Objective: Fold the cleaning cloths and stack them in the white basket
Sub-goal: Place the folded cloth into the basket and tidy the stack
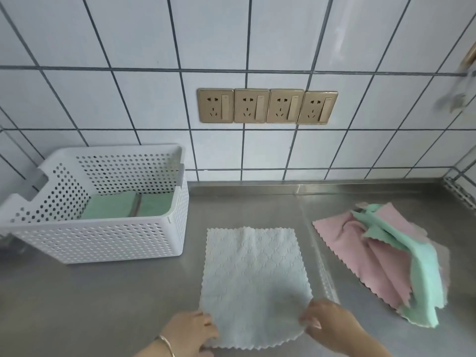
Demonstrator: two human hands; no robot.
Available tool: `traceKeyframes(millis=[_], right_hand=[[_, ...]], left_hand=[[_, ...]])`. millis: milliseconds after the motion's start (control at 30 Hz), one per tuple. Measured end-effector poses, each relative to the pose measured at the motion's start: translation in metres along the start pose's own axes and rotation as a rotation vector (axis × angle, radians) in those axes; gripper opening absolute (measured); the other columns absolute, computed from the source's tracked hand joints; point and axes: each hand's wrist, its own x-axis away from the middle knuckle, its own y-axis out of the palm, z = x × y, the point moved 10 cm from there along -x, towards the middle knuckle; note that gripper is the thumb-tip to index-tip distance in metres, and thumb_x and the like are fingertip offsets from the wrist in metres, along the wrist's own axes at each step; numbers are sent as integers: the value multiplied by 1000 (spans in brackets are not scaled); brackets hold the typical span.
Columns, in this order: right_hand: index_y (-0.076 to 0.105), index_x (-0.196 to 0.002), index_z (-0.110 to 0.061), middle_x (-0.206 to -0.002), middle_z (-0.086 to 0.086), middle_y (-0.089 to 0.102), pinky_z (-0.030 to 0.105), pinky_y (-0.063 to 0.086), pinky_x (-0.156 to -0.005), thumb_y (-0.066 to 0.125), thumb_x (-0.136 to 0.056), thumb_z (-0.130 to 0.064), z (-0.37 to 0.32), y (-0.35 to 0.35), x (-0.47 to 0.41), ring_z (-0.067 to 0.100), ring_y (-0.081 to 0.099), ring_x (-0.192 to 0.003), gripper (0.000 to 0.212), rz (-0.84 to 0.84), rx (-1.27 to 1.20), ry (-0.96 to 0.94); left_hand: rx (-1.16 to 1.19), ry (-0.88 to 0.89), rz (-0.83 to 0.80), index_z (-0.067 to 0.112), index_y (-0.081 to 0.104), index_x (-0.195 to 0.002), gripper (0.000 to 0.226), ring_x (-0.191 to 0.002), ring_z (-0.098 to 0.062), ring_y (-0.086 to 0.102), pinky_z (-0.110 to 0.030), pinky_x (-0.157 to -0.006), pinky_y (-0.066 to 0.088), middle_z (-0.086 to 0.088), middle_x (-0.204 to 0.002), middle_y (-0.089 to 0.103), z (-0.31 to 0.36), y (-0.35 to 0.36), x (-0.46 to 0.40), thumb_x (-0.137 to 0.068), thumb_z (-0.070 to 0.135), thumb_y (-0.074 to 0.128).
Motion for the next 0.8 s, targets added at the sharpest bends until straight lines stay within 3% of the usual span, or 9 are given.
traceKeyframes(millis=[33, 100, 167, 267, 367, 433, 533, 667, 800], right_hand=[[56, -108, -56, -120, -21, 51, 21, 38, -97, 57, -76, -62, -2, 6, 1, 2, 44, -122, 33, -70, 2, 9], [52, -99, -58, -115, -24, 51, 22, 37, -100, 43, -41, -95, 1, 14, 0, -3, 47, -117, 68, -172, -64, 42], [55, -90, -56, -104, -27, 57, 21, 41, -96, 33, -36, -98, 9, 10, -10, -5, 54, -102, 72, -156, -230, 111], [69, -98, -29, -91, -8, 61, 24, 46, -77, 53, -87, -50, 30, -13, -37, 15, 60, -84, 28, -23, -445, 320], [55, -66, -20, -66, 0, 51, 25, 35, -56, 47, -89, -22, 55, -36, -64, 19, 49, -58, 25, 145, -532, 484], [51, -63, -20, -68, 3, 55, 25, 36, -58, 47, -86, -15, 68, -42, -81, 20, 50, -61, 24, 193, -581, 570], [62, -79, -17, -81, 7, 63, 24, 39, -57, 48, -84, -14, 77, -47, -102, 23, 56, -69, 15, 233, -624, 646], [54, -64, -14, -64, 5, 54, 23, 37, -51, 47, -83, -14, 85, -44, -119, 21, 50, -57, 20, 220, -610, 698], [44, -50, -14, -53, 3, 46, 20, 30, -49, 47, -85, -17, 91, -39, -127, 20, 43, -49, 35, 247, -579, 736]], left_hand=[[-13, 10, -10, 47, 59, -69, 25, -55, 9, 51, -8, -49, 44, 23, -64, 52, -1, 1, 1, -55, 68, 59], [95, -22, -7, 49, 63, -81, 32, -68, 10, 54, -8, -65, 44, 25, -76, 57, -4, -9, -2, -76, 70, 40], [297, -139, 25, 44, 62, -85, 28, -78, 9, 50, -11, -76, 40, 25, -85, 56, -16, -24, -10, -83, 59, 38], [599, -481, 85, 43, 55, -76, 17, -83, 1, 56, -14, -77, 42, 22, -83, 58, -63, -34, -32, -88, 32, 50], [917, -822, 214, 28, 57, -71, 13, -81, -22, 63, -28, -81, 49, 0, -78, 65, -103, -38, -45, -82, 22, 53], [1033, -978, 296, 22, 51, -58, 23, -71, -28, 64, -36, -74, 52, -4, -59, 62, -123, -34, -54, -79, 13, 52], [1085, -1110, 417, 11, 59, -66, 18, -55, -22, 57, -32, -63, 54, 3, -37, 57, -150, -30, -66, -82, 5, 53], [866, -1154, 339, 11, 60, -50, 33, -51, -19, 57, -19, -48, 36, 0, -53, 65, -162, -24, -84, -81, 19, 50], [735, -1199, 254, 12, 71, -69, 26, -74, -27, 67, -24, -61, 49, -5, -74, 72, -165, -15, -92, -81, 24, 52]])
